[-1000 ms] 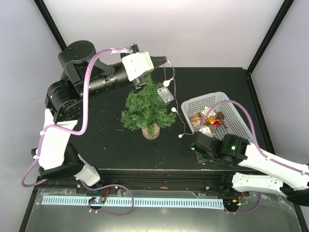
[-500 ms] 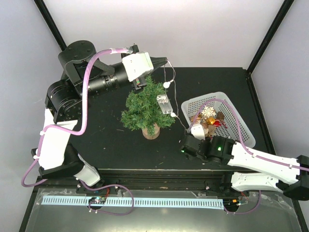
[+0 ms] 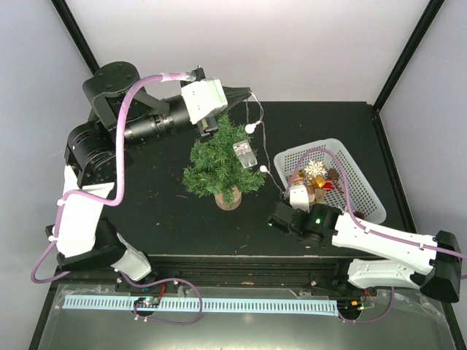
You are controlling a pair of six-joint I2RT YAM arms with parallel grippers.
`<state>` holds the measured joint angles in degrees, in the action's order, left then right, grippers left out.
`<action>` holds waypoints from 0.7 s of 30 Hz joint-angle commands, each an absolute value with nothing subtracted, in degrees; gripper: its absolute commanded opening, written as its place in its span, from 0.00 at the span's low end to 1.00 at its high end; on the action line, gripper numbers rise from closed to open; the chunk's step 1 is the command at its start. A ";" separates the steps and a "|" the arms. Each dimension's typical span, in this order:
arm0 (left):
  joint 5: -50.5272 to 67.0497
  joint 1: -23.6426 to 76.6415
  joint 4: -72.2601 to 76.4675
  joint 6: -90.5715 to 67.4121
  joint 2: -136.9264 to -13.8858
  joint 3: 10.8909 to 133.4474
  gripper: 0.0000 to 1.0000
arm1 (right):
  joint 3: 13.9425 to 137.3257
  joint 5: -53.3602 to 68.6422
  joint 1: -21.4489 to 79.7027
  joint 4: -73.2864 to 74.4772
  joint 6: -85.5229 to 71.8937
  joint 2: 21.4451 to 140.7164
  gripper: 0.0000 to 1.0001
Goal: Decorate the small christmas tree
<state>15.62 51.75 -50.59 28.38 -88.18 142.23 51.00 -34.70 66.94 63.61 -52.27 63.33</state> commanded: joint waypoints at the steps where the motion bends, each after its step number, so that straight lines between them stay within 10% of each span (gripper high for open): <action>1: 16.74 51.33 -49.91 27.25 -86.41 142.82 0.02 | 51.89 -40.16 63.88 61.03 -53.30 63.46 0.75; 7: 17.11 51.33 -50.37 27.18 -85.76 142.82 0.02 | 50.20 -40.51 59.93 56.02 -49.20 63.58 0.62; 14: 16.88 50.79 -50.46 27.33 -85.13 142.74 0.01 | 51.89 -38.18 57.53 54.37 -46.60 60.29 0.04; 21: 16.48 49.15 -50.42 27.25 -84.74 142.23 0.02 | 60.79 -37.41 57.57 62.09 -45.83 52.59 0.01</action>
<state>16.36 50.17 -50.72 28.27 -85.82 142.23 55.00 -37.01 57.76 58.96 -46.96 57.69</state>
